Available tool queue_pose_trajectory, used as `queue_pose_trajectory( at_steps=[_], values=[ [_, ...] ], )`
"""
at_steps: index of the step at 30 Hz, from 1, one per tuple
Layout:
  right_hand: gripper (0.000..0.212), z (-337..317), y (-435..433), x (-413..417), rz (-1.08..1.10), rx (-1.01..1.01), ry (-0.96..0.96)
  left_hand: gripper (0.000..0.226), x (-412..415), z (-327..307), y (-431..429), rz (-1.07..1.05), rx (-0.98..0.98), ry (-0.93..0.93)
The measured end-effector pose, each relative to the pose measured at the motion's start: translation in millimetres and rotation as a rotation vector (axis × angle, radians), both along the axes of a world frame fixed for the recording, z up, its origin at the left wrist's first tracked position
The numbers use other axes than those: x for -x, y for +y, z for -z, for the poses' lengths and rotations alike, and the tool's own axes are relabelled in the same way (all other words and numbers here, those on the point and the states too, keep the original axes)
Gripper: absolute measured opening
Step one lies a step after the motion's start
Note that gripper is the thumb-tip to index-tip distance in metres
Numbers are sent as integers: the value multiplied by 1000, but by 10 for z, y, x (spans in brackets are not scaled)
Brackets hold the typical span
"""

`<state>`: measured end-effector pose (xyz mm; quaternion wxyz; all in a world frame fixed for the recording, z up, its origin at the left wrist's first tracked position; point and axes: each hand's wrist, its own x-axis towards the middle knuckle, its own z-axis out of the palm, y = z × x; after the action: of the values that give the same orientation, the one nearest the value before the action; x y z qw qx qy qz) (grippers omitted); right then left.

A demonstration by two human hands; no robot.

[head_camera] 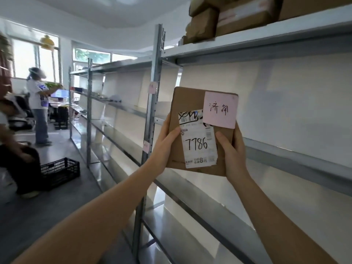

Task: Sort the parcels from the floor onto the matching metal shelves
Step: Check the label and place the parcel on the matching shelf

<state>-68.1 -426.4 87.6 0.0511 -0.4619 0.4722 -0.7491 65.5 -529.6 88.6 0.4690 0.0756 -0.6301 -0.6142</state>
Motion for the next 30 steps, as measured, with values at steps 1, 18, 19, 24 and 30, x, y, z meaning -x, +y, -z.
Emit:
queue_pose_trajectory(
  at_steps=[1, 18, 19, 24, 30],
  values=[
    [63, 6, -168, -60, -13, -17, -3, 52, -56, 18, -173, -15, -25, -2],
    [64, -34, -2733, 274, -67, 10, -18, 49, 198, -58, -2588, -114, 14, -16],
    [64, -62, -2850, 320, -56, 12, -24, 47, 252, -93, -2711, -105, 24, -23],
    [65, -82, -3308, 564, 15, 12, -44, 51, 542, -161, -3265, -21, 22, -49],
    [58, -70, -3822, 783, 160, 28, -76, 54, 929, -118, -4011, 113, 9, -99]
  ],
)
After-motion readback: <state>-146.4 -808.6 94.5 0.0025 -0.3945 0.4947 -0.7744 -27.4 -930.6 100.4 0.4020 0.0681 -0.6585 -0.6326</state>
